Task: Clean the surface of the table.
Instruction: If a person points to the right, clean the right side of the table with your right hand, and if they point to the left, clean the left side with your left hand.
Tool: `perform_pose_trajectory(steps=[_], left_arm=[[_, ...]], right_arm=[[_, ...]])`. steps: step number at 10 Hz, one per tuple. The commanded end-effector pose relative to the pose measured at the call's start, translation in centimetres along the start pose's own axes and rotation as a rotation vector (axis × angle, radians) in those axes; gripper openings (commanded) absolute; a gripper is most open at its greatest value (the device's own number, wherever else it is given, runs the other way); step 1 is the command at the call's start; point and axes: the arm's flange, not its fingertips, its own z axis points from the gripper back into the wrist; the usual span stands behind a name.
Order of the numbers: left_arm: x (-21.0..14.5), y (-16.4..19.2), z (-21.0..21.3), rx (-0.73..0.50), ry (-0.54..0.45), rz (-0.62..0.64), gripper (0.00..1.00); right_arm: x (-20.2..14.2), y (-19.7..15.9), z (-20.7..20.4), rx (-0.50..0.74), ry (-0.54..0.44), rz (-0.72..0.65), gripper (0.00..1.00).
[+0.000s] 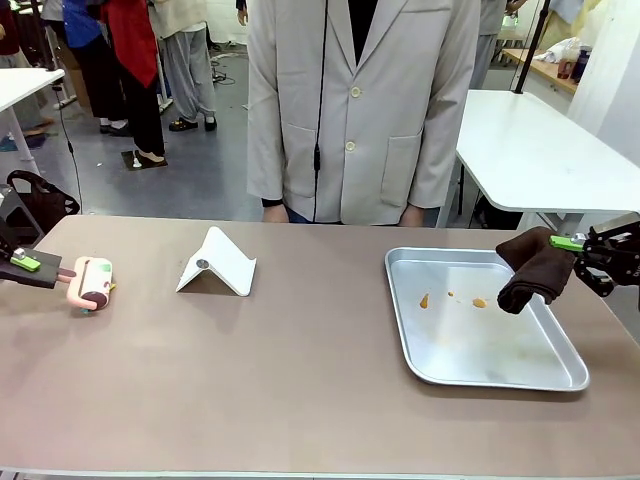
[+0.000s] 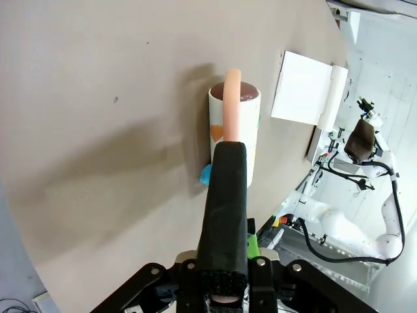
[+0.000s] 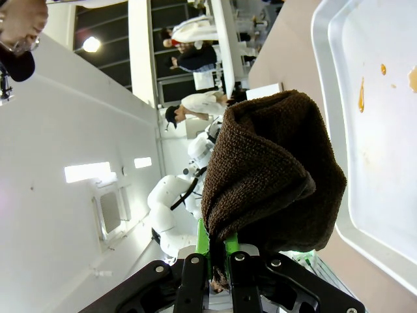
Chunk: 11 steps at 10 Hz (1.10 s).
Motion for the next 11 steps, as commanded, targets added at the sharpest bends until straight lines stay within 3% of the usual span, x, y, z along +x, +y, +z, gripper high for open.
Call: perform_pose_trajectory(steps=[1,5,11], left_arm=[[0.4,0.7,-1.5,0.068,-0.024,0.047,0.22],[0.6,0.3,-2.1,0.046,0.016,0.038,0.22],[2.8,-3.0,-5.7,0.114,0.082,0.031,0.22]], right_arm=[[-0.3,0.3,0.3,0.01,0.01,-0.001,0.0],[-0.3,0.3,0.3,0.01,0.01,-0.001,0.0],[-0.3,0.3,0.3,0.01,0.01,-0.001,0.0]])
